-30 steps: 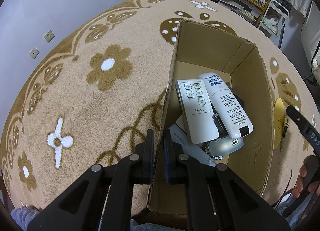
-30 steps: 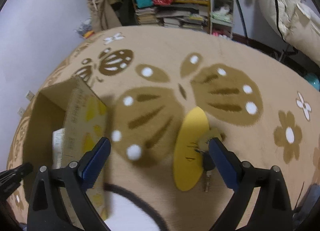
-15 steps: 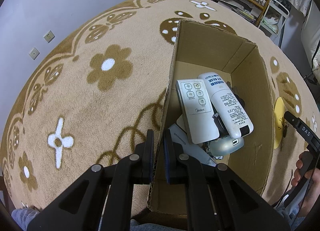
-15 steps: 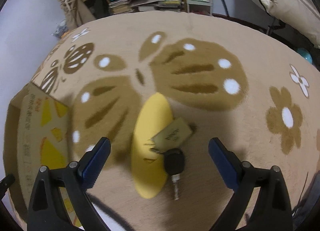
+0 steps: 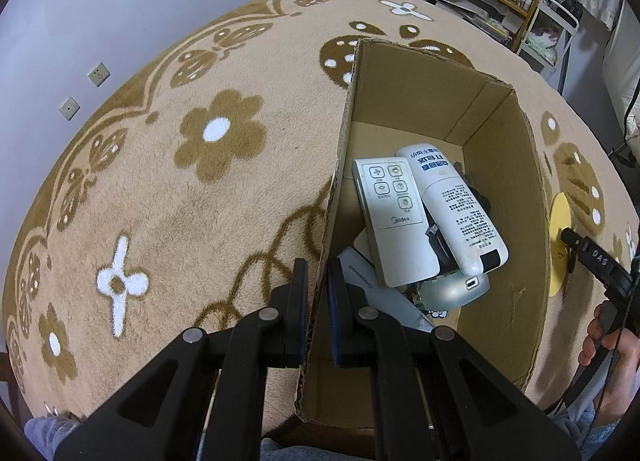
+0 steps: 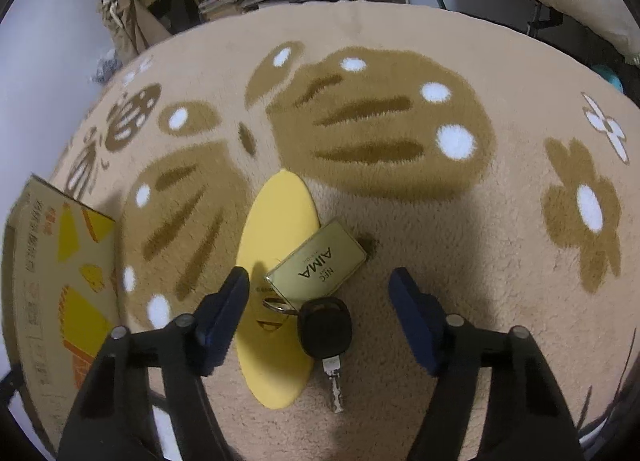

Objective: Organize rigid objects
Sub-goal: 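Return the right tool to the rug and grasp the black AIMA keys, then carry the black keys into the cardboard box and release them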

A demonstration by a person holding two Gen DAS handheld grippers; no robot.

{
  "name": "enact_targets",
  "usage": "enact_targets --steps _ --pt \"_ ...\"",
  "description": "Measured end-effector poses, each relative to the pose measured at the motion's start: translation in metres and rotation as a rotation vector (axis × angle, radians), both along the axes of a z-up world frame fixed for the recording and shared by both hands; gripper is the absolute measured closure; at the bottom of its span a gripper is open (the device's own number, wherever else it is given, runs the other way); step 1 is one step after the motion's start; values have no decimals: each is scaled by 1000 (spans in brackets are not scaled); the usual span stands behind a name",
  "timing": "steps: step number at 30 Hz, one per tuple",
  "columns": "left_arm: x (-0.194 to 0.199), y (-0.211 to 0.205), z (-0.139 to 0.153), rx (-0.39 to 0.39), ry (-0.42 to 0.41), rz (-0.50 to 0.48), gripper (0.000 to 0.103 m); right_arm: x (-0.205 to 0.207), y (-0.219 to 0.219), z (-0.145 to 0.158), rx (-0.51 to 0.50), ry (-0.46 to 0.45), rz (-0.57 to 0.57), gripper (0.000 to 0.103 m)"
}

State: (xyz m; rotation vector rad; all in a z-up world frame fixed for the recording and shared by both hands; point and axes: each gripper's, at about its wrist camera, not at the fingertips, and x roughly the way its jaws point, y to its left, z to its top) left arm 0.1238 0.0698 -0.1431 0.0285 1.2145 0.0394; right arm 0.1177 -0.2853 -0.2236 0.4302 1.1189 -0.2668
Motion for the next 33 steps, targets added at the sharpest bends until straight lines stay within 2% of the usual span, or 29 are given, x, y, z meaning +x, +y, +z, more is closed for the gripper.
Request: enact_targets --steps 2,7,10,12,13,16,18,28,29,33 --pt "0 0 0 2 0 -1 94 0 2 -2 -24 2 9 33" --pt "0 0 0 2 0 -1 94 -1 1 -3 -14 -10 0 36" --pt "0 0 0 2 0 -1 94 -3 -2 -2 10 -19 -10 47" --pt "0 0 0 2 0 -1 94 -4 -3 -1 35 -25 -9 61" --pt "0 1 0 2 0 -1 94 -4 -3 0 48 -28 -6 62" --pt "0 0 0 2 0 -1 94 -2 1 3 24 -21 7 71" --pt "0 0 0 3 0 -1 94 -2 2 6 -8 -15 5 83" --pt "0 0 0 1 1 0 94 -6 -9 24 -47 -37 -30 90" --pt "0 0 0 2 1 0 94 -7 -10 27 -46 -45 -35 98" --pt "0 0 0 1 1 0 94 -5 -9 37 -73 -50 -21 98"
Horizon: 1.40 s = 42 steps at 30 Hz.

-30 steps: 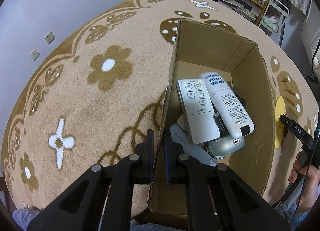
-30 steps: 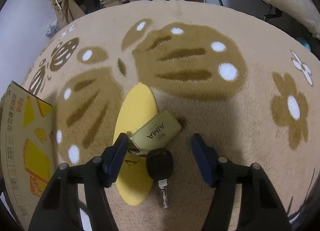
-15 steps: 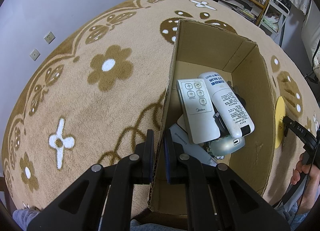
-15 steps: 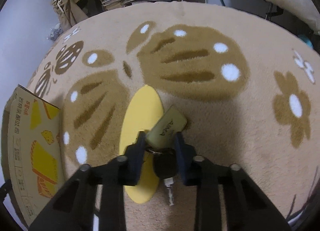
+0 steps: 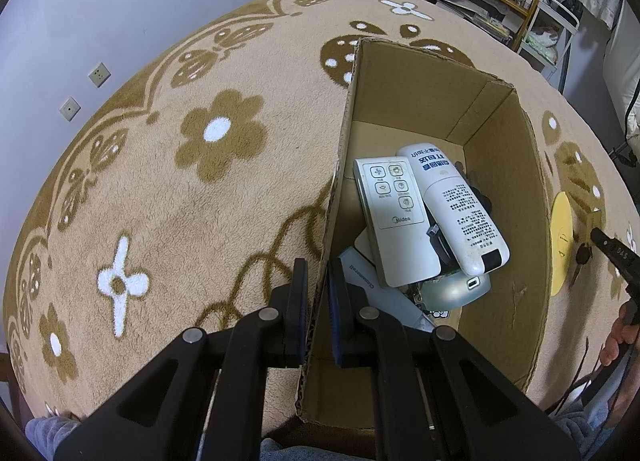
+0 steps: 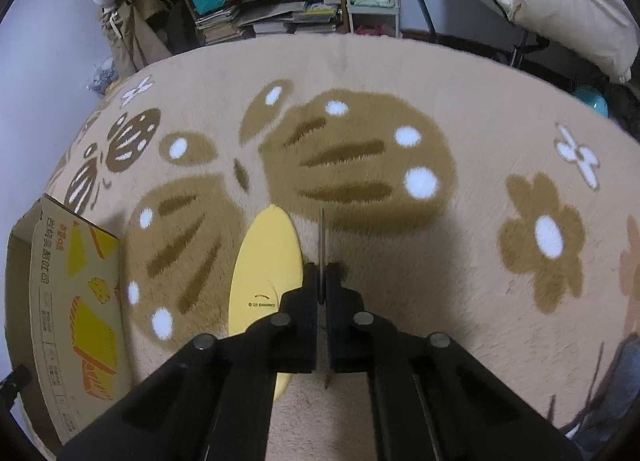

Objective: Organize rigid objects
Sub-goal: 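Carry the black keys into the cardboard box and release them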

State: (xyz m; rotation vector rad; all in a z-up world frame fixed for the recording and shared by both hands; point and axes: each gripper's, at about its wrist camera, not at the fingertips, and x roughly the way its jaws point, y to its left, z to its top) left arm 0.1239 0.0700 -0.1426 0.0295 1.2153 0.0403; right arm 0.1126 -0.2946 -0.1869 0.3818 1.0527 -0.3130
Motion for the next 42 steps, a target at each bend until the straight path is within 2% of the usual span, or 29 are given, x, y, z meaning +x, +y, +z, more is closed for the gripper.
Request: enact_targets --steps 8,12,21,33,38,40,42 --pt "0 0 0 1 0 0 94 1 2 7 8 -11 -4 98" --pt "0 0 0 0 0 1 94 -1 7 29 19 -82 13 98" --pt "0 2 0 -11 3 4 94 -4 42 92 45 -288 126 98" --pt "-1 2 -1 2 1 -3 94 -16 122 150 138 -481 345 98" --pt "-1 2 -1 -3 3 -1 94 -15 163 146 160 -463 447 98" --pt "-1 1 -1 -3 3 -1 94 -13 177 138 172 -425 491 98" --pt "-1 2 -1 -4 3 -1 94 -12 192 128 142 -383 520 98"
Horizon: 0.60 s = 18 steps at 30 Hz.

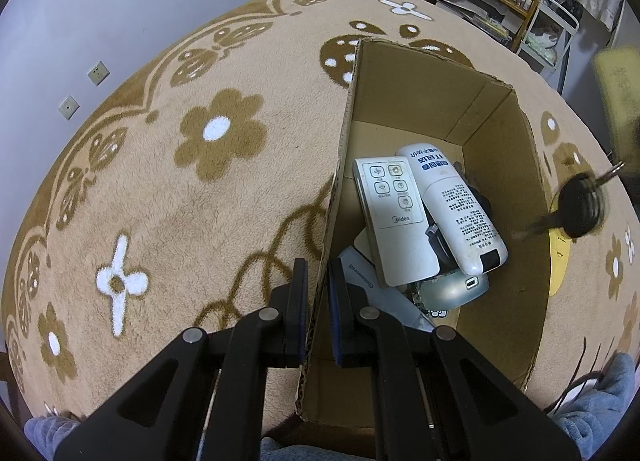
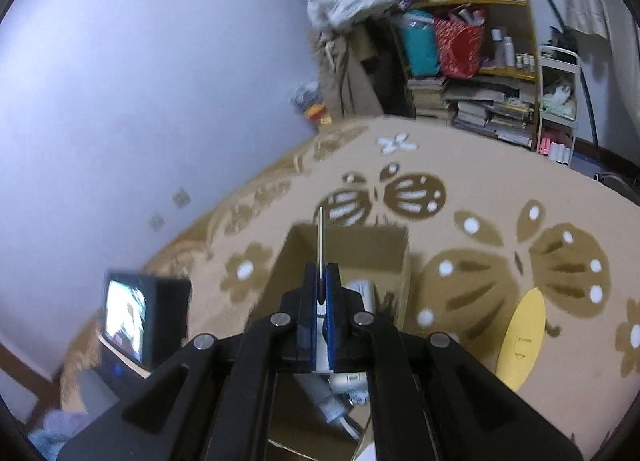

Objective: Organize rigid objects
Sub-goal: 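Carry the black keys into the cardboard box and release them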

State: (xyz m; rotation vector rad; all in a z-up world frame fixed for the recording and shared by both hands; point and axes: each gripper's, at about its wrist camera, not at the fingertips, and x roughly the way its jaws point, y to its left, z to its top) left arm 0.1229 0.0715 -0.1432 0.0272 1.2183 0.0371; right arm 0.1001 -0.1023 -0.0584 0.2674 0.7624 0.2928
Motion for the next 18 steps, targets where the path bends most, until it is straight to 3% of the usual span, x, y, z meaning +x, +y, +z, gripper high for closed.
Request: enact_targets --steps 11,14,18 --pt "0 -1 0 -3 0 2 94 9 22 -68 -11 196 46 97" --pt "0 -1 1 -6 -2 5 94 11 20 -70 -5 222 50 96" --pt "-1 -1 1 -10 -2 8 94 7 23 -57 -71 173 54 84"
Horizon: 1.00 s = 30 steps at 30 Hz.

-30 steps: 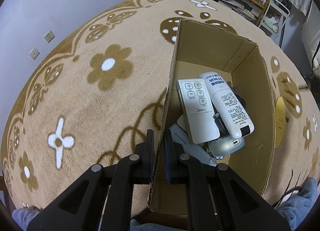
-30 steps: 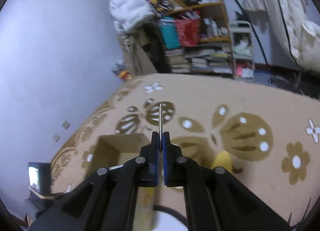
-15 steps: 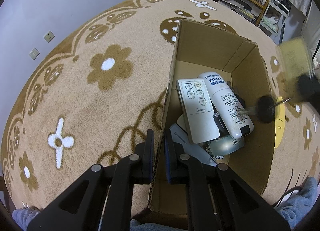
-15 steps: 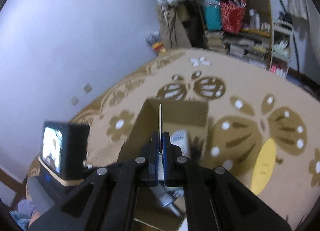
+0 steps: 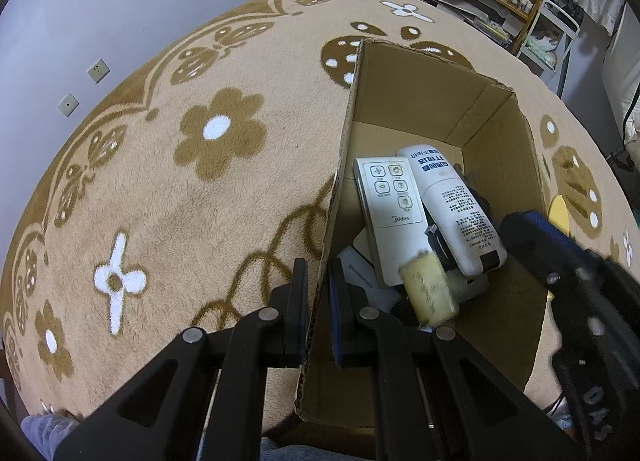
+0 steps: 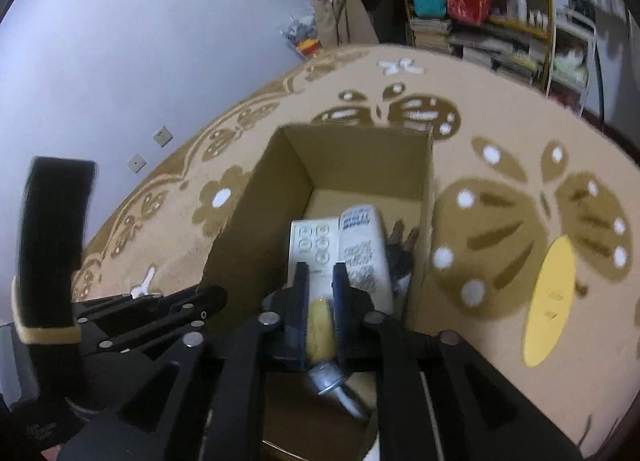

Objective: Organize rigid objects
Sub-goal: 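Carry the black keys into the cardboard box and release them, then return the right tool to the rug and grasp the yellow oval item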

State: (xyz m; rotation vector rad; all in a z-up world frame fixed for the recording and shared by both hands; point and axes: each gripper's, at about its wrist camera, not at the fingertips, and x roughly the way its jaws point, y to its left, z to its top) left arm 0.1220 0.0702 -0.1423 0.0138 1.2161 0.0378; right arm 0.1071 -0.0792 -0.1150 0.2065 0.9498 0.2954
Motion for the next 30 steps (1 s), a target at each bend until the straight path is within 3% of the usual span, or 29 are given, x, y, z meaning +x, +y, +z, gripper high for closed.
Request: enact_targets --steps 1,3,6,9,16,20,30 --pt "0 0 0 -1 0 0 94 -1 -2 3 -4 -8 -3 79" --pt "0 0 0 0 0 -1 94 1 -6 7 -19 -11 -24 53" --pt "0 0 0 -2 1 1 94 -2 -14 14 -97 -58 -76 29" --pt "0 0 0 -3 2 2 94 -4 -29 22 -110 -102 -118 8" --pt "0 0 0 -5 2 2 94 -2 -74 27 -112 -125 -244 3" --pt "0 0 0 -4 2 2 94 1 -92 22 -205 -134 -320 3" --pt "1 1 0 -2 2 3 93 11 -137 -24 -281 8 -458 3"
